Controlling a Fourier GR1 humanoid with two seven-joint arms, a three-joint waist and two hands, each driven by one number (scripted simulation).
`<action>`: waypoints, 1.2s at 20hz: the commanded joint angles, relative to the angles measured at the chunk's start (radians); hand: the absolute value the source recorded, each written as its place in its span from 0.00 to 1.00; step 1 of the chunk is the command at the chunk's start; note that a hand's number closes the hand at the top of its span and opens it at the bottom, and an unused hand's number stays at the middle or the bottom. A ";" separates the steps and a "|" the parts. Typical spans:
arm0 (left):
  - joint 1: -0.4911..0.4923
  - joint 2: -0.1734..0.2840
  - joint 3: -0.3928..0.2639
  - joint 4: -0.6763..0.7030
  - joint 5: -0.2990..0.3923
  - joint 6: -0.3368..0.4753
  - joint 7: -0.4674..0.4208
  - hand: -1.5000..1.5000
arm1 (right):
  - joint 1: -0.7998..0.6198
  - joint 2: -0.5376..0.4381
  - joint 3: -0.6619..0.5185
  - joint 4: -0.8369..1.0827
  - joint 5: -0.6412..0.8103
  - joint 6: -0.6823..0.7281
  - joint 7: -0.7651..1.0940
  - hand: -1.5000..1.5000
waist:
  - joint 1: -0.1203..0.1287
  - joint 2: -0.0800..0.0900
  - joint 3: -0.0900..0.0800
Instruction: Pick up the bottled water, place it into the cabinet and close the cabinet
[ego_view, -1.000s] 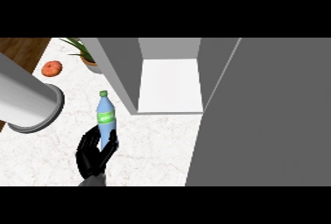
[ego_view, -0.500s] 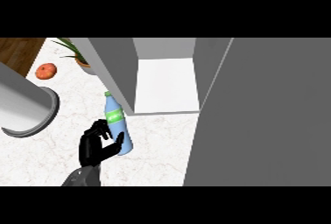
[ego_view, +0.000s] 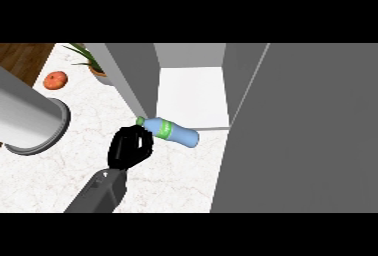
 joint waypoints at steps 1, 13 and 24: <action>-0.084 -0.044 0.007 0.012 -0.004 -0.019 0.036 1.00 | 0.047 -0.020 -0.161 -0.077 -0.201 0.056 0.007 0.00 | 0.008 0.001 0.001; -0.186 -0.098 -0.077 -0.155 0.094 0.175 0.223 1.00 | 0.115 0.008 -0.385 0.009 -0.348 0.203 -0.096 0.00 | -0.007 -0.006 0.002; -0.395 -0.099 -0.206 -0.127 0.237 0.376 0.314 1.00 | 0.123 0.025 -0.541 0.120 -0.479 0.342 -0.166 0.00 | -0.025 0.002 0.000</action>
